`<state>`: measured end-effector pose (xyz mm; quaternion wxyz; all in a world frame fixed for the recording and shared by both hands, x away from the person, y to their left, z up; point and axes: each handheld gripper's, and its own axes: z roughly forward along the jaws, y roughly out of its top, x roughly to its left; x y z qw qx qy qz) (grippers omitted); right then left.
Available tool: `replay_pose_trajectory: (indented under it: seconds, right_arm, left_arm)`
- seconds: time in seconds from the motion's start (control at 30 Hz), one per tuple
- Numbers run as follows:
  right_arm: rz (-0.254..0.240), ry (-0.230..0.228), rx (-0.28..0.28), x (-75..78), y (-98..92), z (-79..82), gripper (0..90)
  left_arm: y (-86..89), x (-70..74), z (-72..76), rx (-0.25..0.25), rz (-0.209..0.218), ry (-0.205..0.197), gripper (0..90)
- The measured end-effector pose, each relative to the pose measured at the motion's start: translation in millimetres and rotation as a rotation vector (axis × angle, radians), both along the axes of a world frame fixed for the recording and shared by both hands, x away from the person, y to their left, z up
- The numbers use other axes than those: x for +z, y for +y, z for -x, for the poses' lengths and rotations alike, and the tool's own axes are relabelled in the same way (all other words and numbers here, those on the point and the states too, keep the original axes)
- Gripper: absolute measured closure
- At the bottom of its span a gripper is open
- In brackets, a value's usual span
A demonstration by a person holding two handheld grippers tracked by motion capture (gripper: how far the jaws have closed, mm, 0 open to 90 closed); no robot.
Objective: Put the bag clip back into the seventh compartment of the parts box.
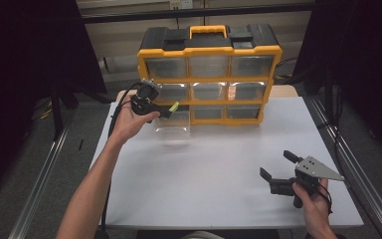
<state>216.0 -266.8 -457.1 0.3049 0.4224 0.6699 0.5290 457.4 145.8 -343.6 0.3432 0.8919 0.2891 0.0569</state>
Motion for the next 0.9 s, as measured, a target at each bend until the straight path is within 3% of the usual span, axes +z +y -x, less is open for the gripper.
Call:
replay_pose_trajectory:
  seconds: [0.27, 0.37, 0.47, 0.57, 0.6, 0.9]
  right_arm:
    - [-0.002, 0.006, 0.001, -0.2, 0.6, -0.2, 0.0]
    - [-0.001, 0.003, 0.001, -0.2, 0.4, -0.2, 0.0]
    - [-0.002, 0.0, -0.003, 0.0, 0.1, -0.2, 0.0]
    - [0.0, 0.002, 0.004, 0.0, 0.3, 0.2, 0.0]
    - [-0.001, 0.004, 0.003, 0.0, 0.5, 0.2, 0.0]
    - [-0.001, 0.002, 0.0, -0.1, 0.2, 0.1, 0.0]
  left_arm:
    - [-2.0, -8.4, -7.9, 0.041, -0.025, 0.038, 78.5]
    - [-2.1, -11.8, -10.3, 0.022, -0.065, 0.039, 78.5]
    - [-4.0, -14.6, -10.6, 0.032, -0.048, 0.057, 78.4]
    - [-5.4, -17.4, -9.8, 0.02, -0.077, 0.058, 78.4]
    - [-5.5, -18.1, -11.2, -0.009, -0.105, 0.058, 78.4]
    - [-13.1, -23.7, -11.7, 0.0, -0.105, 0.072, 78.3]
